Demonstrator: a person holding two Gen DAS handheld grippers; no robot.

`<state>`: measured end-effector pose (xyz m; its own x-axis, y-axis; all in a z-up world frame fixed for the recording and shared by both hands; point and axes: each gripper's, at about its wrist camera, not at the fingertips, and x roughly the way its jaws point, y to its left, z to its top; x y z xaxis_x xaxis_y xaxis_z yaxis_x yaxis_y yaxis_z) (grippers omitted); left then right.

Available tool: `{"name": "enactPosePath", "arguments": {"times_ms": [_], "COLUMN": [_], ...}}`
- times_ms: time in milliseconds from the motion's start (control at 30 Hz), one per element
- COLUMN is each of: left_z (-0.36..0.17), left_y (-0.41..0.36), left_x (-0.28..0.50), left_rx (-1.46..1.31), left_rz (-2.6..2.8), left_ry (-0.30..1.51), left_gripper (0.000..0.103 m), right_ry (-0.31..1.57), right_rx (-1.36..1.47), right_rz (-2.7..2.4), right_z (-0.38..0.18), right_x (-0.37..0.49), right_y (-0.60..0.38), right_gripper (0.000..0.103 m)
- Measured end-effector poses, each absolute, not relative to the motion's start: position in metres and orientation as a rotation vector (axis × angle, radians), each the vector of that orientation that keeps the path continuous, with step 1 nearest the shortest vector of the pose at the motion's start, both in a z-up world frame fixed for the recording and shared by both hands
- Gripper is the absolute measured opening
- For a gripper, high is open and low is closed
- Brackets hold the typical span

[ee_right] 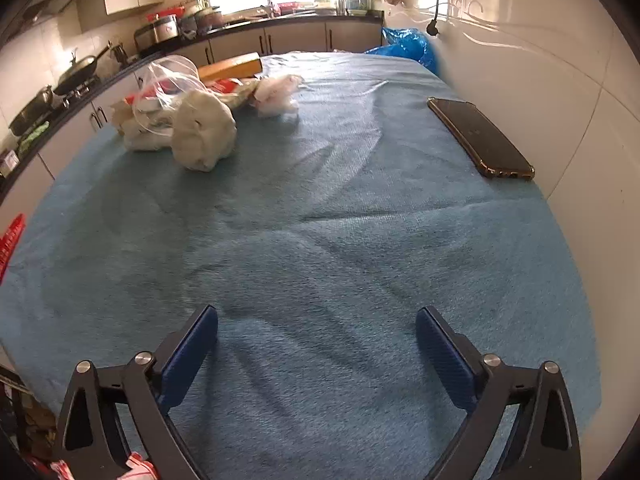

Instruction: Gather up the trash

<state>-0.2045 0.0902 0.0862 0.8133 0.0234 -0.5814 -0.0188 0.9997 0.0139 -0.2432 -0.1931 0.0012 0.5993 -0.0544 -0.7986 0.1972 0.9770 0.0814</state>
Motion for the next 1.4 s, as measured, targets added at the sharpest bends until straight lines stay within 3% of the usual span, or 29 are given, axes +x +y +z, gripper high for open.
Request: {"name": "enactPosePath", "arguments": {"times_ms": [367, 1400], "left_z": [0.079, 0.074], "left_y": [0.097, 0.110], "left_x": [-0.209, -0.224], "left_rx": [0.009, 0.022], "left_rz": [0.046, 0.070], "left_ry": [0.628, 0.630], "left_gripper": [0.103, 0.103], "right_ry": [0.768, 0.674], "right_rx": [0.092, 0.117], "right_rz": [-0.116, -0.017], "right_z": [0.032, 0.052], "right_x": [-0.254, -0.266], "right_y": [-0.160, -0.140], "right_gripper": [0.101, 0.099]}}
